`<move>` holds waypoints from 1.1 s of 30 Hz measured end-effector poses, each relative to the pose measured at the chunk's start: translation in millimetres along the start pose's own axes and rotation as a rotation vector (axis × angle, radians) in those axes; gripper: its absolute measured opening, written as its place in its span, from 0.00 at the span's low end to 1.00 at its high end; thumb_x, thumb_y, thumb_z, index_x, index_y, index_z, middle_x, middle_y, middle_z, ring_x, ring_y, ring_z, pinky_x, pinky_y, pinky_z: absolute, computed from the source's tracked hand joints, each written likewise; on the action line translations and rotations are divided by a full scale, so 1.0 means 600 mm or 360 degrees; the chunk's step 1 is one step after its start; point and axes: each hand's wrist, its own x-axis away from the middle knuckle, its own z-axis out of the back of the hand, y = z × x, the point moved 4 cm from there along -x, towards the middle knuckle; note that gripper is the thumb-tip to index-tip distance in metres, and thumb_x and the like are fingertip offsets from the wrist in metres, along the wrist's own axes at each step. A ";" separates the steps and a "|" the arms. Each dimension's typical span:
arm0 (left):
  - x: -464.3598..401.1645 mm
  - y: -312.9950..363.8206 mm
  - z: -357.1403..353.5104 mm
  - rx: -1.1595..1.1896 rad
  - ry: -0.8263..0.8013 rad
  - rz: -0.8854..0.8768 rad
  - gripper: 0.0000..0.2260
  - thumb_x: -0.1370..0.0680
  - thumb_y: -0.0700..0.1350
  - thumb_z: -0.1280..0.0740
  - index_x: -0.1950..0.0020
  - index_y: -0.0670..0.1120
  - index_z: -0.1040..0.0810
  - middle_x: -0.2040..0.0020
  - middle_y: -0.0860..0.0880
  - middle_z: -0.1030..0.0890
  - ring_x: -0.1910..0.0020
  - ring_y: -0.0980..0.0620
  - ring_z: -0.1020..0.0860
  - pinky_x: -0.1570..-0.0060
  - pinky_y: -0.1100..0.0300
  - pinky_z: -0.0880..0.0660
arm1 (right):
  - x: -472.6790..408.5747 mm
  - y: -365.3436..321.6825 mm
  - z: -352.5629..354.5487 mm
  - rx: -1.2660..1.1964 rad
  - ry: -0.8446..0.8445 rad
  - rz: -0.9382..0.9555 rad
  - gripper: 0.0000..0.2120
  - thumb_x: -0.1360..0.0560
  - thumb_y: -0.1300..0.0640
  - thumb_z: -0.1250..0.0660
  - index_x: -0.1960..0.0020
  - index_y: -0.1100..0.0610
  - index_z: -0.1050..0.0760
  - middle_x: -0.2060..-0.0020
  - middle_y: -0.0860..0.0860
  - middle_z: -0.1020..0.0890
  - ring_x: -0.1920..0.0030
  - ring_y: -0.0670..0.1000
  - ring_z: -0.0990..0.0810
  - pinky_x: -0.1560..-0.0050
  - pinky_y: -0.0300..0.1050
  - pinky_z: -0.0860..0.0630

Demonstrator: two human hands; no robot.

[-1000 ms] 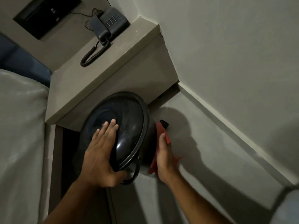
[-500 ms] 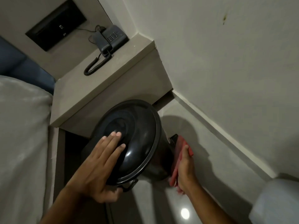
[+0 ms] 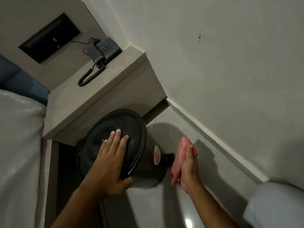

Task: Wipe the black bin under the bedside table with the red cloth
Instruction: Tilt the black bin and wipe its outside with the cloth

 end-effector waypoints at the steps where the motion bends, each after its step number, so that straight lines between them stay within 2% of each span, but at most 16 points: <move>1: 0.018 -0.019 0.002 0.0026 -0.0036 -0.0119 0.53 0.35 0.66 0.31 0.19 0.43 0.51 0.17 0.42 0.57 0.18 0.43 0.59 0.24 0.34 0.47 | 0.002 -0.001 -0.002 -0.0001 0.0012 -0.0005 0.42 0.25 0.28 0.48 0.18 0.49 0.45 0.21 0.58 0.36 0.23 0.62 0.36 0.25 0.66 0.37; 3: 0.045 -0.048 0.008 0.0270 0.0024 -0.0138 0.48 0.35 0.64 0.28 0.22 0.48 0.43 0.16 0.48 0.51 0.18 0.48 0.52 0.26 0.33 0.41 | 0.006 -0.005 -0.004 0.0045 0.0009 0.0029 0.43 0.27 0.28 0.49 0.18 0.48 0.45 0.21 0.57 0.37 0.23 0.62 0.37 0.25 0.66 0.38; 6: 0.039 -0.034 0.011 0.0643 0.0271 0.0227 0.45 0.35 0.72 0.31 0.24 0.58 0.43 0.20 0.53 0.42 0.20 0.48 0.45 0.26 0.35 0.40 | 0.007 0.000 -0.006 0.0164 -0.0050 0.0024 0.44 0.29 0.24 0.51 0.18 0.44 0.47 0.19 0.56 0.39 0.22 0.62 0.38 0.25 0.68 0.40; 8: 0.008 -0.005 -0.003 0.0451 0.0258 0.0465 0.51 0.35 0.74 0.33 0.20 0.54 0.49 0.18 0.48 0.47 0.19 0.42 0.50 0.24 0.38 0.49 | 0.006 0.006 -0.004 0.0211 -0.0050 0.0004 0.44 0.29 0.24 0.52 0.18 0.43 0.47 0.20 0.56 0.39 0.22 0.63 0.38 0.26 0.69 0.39; 11: -0.026 0.018 -0.014 0.0173 0.0223 0.0763 0.52 0.31 0.64 0.29 0.19 0.50 0.59 0.17 0.41 0.55 0.19 0.39 0.57 0.23 0.38 0.55 | 0.007 0.007 -0.004 0.0241 -0.0025 0.0040 0.44 0.29 0.26 0.52 0.18 0.45 0.46 0.20 0.57 0.37 0.23 0.62 0.36 0.26 0.66 0.37; 14: -0.027 0.020 -0.014 0.0278 0.0257 0.0792 0.49 0.30 0.57 0.27 0.19 0.50 0.55 0.17 0.41 0.53 0.19 0.39 0.56 0.23 0.37 0.53 | 0.008 0.003 -0.005 0.0234 -0.0066 0.0091 0.37 0.23 0.29 0.53 0.18 0.45 0.46 0.20 0.56 0.39 0.22 0.61 0.38 0.25 0.66 0.38; 17: 0.006 0.010 -0.009 0.0401 0.0263 0.0677 0.50 0.33 0.53 0.23 0.19 0.47 0.50 0.17 0.43 0.49 0.19 0.43 0.54 0.23 0.38 0.53 | 0.016 -0.004 -0.007 0.0216 -0.0068 0.0077 0.40 0.25 0.27 0.52 0.18 0.45 0.47 0.19 0.55 0.39 0.22 0.61 0.39 0.24 0.67 0.40; 20: 0.056 -0.032 0.015 0.0755 0.0434 0.0627 0.49 0.35 0.47 0.22 0.20 0.51 0.45 0.21 0.50 0.37 0.22 0.46 0.39 0.28 0.38 0.37 | 0.022 -0.009 -0.014 0.0217 -0.0120 0.0152 0.43 0.29 0.24 0.50 0.18 0.43 0.47 0.19 0.51 0.41 0.21 0.56 0.40 0.26 0.62 0.34; 22: 0.081 -0.056 0.033 0.1019 0.0578 0.0608 0.45 0.33 0.44 0.23 0.23 0.60 0.44 0.32 0.70 0.31 0.33 0.62 0.29 0.39 0.48 0.25 | 0.034 -0.017 -0.029 0.0293 -0.0204 0.0314 0.34 0.24 0.25 0.53 0.21 0.35 0.46 0.19 0.44 0.41 0.22 0.49 0.40 0.31 0.52 0.27; 24: 0.087 -0.074 0.037 0.1158 0.0614 0.0696 0.44 0.31 0.40 0.24 0.23 0.60 0.44 0.40 0.76 0.33 0.42 0.67 0.27 0.45 0.52 0.21 | 0.048 -0.019 -0.048 0.0436 -0.0293 0.0444 0.26 0.22 0.28 0.56 0.25 0.27 0.45 0.20 0.39 0.40 0.21 0.45 0.41 0.25 0.54 0.35; 25: 0.084 -0.081 0.035 0.1194 0.0612 0.0739 0.44 0.30 0.39 0.24 0.21 0.57 0.44 0.41 0.73 0.33 0.45 0.65 0.26 0.46 0.53 0.20 | 0.056 -0.013 -0.058 0.0544 -0.0309 0.0454 0.25 0.23 0.27 0.57 0.26 0.25 0.45 0.20 0.40 0.39 0.21 0.46 0.40 0.23 0.57 0.39; 27: 0.076 -0.085 0.033 0.1189 0.0624 0.0695 0.43 0.29 0.39 0.24 0.20 0.52 0.43 0.45 0.71 0.31 0.49 0.67 0.25 0.53 0.64 0.20 | 0.074 0.004 -0.085 0.0822 -0.0223 0.0389 0.28 0.24 0.26 0.57 0.25 0.27 0.42 0.21 0.47 0.36 0.21 0.54 0.39 0.23 0.63 0.44; 28: 0.069 -0.081 0.035 0.1186 0.0628 0.0668 0.42 0.29 0.40 0.24 0.21 0.52 0.42 0.45 0.71 0.30 0.49 0.67 0.25 0.57 0.68 0.21 | 0.086 0.009 -0.109 0.0939 -0.0200 0.0381 0.31 0.24 0.27 0.57 0.23 0.31 0.43 0.20 0.49 0.37 0.20 0.56 0.41 0.22 0.63 0.47; 30: 0.057 -0.070 0.044 0.1170 0.0690 0.0639 0.40 0.30 0.41 0.23 0.23 0.53 0.39 0.41 0.68 0.26 0.44 0.65 0.24 0.54 0.70 0.22 | 0.123 0.017 -0.188 0.1228 -0.0359 0.0691 0.32 0.22 0.31 0.61 0.19 0.36 0.54 0.17 0.44 0.49 0.18 0.51 0.56 0.20 0.59 0.60; 31: 0.055 -0.063 0.050 0.1131 0.0755 0.0592 0.39 0.32 0.42 0.22 0.25 0.53 0.36 0.40 0.69 0.24 0.42 0.69 0.25 0.50 0.73 0.24 | 0.143 0.020 -0.231 0.1324 -0.0429 0.0903 0.31 0.22 0.31 0.64 0.20 0.35 0.60 0.18 0.41 0.55 0.19 0.47 0.63 0.22 0.54 0.67; 33: 0.059 -0.059 0.059 0.1038 0.0827 0.0506 0.36 0.34 0.46 0.22 0.30 0.61 0.35 0.41 0.76 0.24 0.43 0.81 0.30 0.49 0.82 0.32 | 0.169 0.022 -0.285 0.1329 -0.0491 0.1159 0.31 0.21 0.31 0.66 0.19 0.35 0.60 0.18 0.38 0.56 0.20 0.44 0.66 0.25 0.49 0.73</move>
